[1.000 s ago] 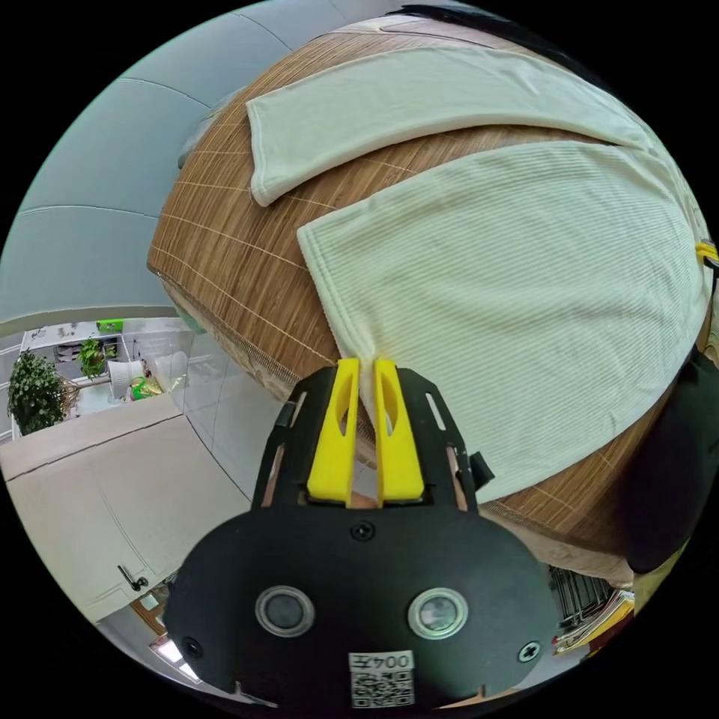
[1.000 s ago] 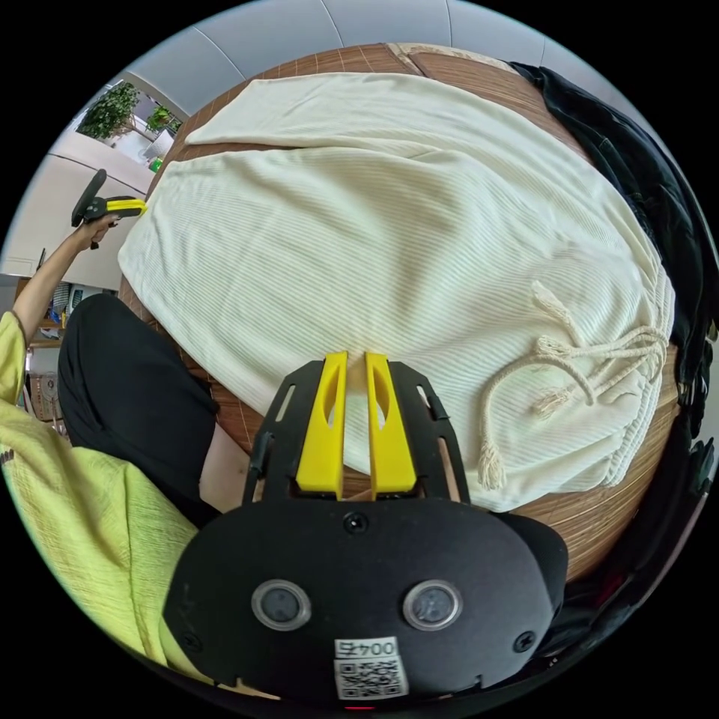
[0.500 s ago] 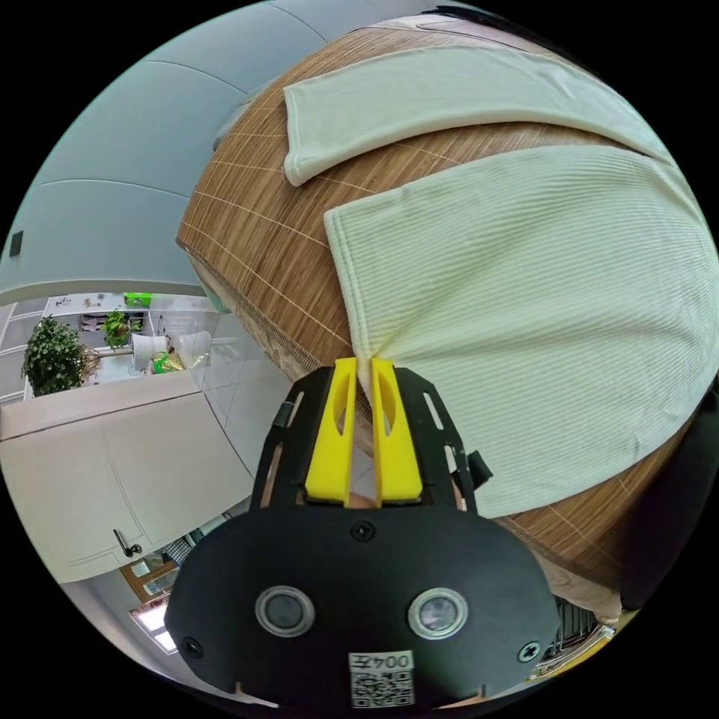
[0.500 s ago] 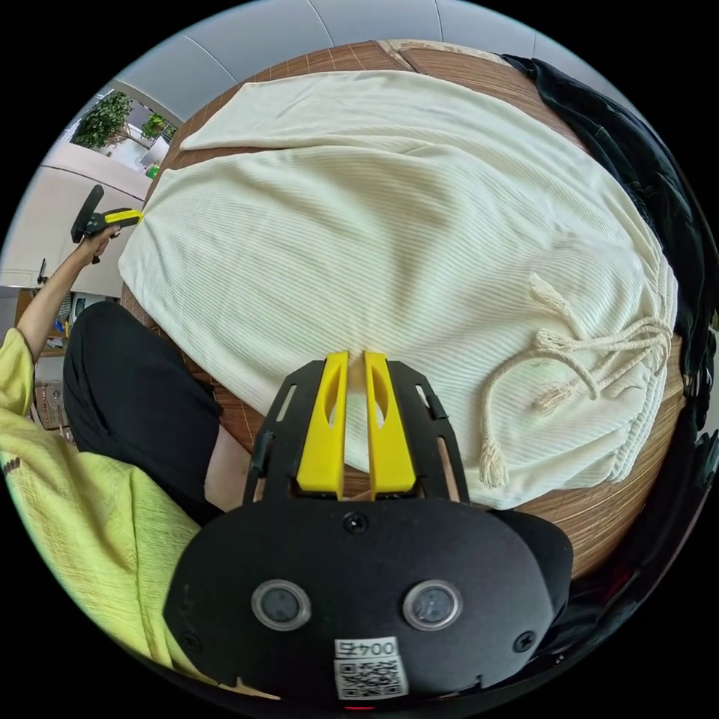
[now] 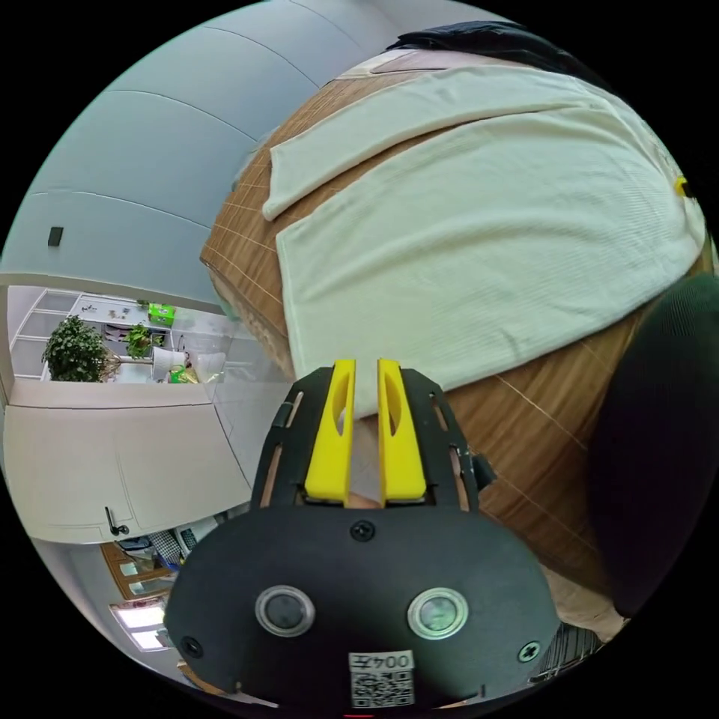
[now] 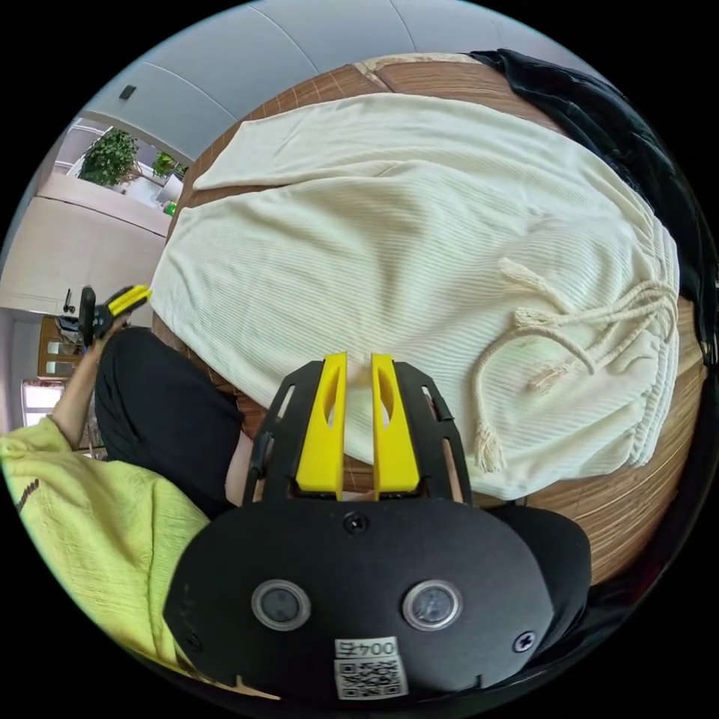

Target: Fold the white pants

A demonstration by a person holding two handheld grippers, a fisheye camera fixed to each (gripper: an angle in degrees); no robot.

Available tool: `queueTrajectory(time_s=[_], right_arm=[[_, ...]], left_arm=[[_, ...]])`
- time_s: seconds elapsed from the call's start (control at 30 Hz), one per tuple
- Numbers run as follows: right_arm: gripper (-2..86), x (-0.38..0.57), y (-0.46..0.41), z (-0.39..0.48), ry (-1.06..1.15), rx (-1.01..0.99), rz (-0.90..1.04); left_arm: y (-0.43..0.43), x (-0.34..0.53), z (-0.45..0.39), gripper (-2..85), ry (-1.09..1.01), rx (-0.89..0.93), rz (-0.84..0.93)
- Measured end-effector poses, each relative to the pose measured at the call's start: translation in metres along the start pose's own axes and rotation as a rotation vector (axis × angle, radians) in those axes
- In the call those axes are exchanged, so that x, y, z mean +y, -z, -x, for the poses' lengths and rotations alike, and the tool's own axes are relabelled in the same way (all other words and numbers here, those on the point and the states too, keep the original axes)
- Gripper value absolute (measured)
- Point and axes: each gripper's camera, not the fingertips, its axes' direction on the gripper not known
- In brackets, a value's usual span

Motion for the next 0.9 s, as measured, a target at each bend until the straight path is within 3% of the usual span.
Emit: queueTrajectory(time_s=[0.17,0.33,0.53,0.7,0.9], right_arm=[[6.4,0.008,-0.016,0.005,-0.003,0.072,0.054],[6.4,0.011,-0.022,0.015,0.020,0.116,0.050],[6.4,0.017,-0.025,0.008,-0.024,0.026,0.031],[6.1,0.019,-0.030,0.008,-0.056,-0.027,0.027],[6.5,0.021,-0.039,0.021,-0.080,-0.046,0.020]], left_arm=[[-0.011,0.013,-0.064,1.1,-0.048,-0.091,-0.001],[-0.010,0.012,-0.064,2.0,-0.059,-0.094,-0.002],[-0.001,0.030,-0.065,7.1,-0.172,-0.211,-0.015],[-0.023,0.035,-0.060,8.5,-0.380,-0.349,0.023],[-0.047,0.037,-0.059,8.4,-0.624,-0.379,0.029]])
